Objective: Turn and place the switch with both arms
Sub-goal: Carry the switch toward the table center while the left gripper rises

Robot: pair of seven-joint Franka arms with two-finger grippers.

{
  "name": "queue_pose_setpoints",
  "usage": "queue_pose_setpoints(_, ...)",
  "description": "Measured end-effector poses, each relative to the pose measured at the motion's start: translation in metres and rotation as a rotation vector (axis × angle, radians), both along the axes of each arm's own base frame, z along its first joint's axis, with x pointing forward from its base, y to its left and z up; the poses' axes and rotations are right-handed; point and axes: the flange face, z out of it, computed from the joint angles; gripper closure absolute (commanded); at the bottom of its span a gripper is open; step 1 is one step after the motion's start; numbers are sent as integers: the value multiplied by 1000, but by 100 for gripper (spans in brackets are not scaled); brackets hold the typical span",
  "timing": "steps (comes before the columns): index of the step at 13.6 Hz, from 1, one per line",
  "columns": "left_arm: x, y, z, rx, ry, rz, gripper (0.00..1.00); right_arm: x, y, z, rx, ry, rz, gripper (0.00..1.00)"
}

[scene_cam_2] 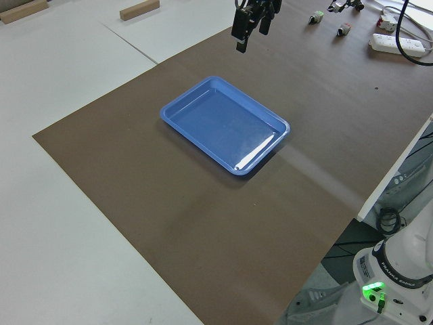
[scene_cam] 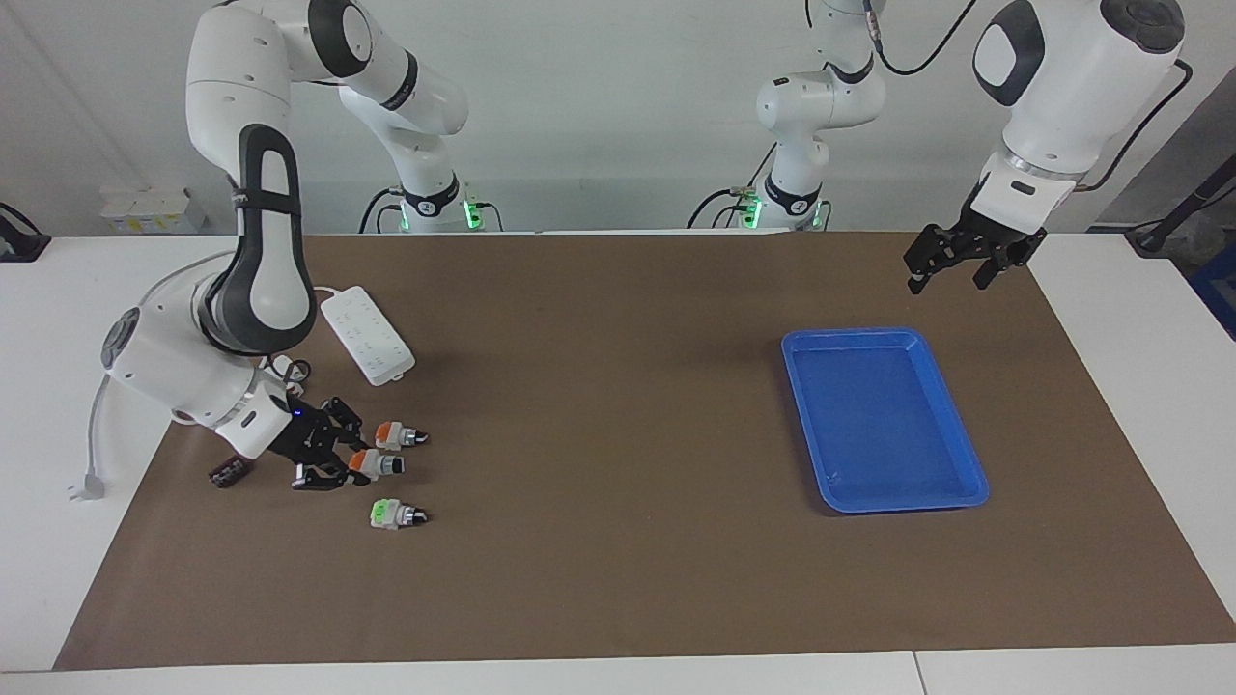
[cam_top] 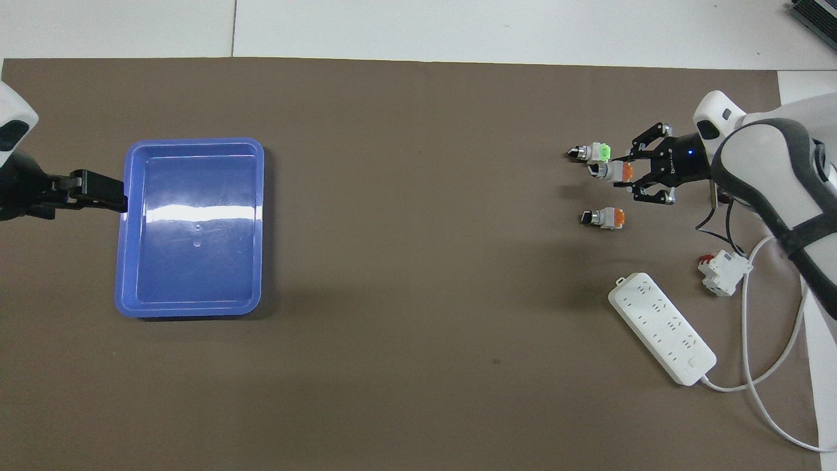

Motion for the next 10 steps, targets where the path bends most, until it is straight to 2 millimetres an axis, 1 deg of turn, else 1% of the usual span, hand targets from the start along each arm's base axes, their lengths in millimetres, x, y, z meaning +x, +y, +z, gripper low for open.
queue_pose_setpoints(1,0,0,0,0,0,-1,0,0,27,13,-1,3,10,100)
queue_pose_setpoints(2,0,-2,1,-1,-1,-4,0,-1,57,25,-3,7,16,100)
queue_pose_setpoints(4,-2,-9,3,0,-5,-16,0,-7,115,44,-2,22,26,100)
queue_pose_setpoints(5,-2,-10,4,0,-7,-17,0,-12,139,52,1,28,29,100)
queue_pose_setpoints(7,-3,-10,4,0,-7,-17,0,-21,178,71,40,28,33,100)
queue_pose_setpoints(9,-5,-12,2,1,4,-21,0,-28,200,84,87,31,27,100)
queue_pose_setpoints(10,-8,-15,-3,2,18,-28,1,-32,209,90,104,30,31,100)
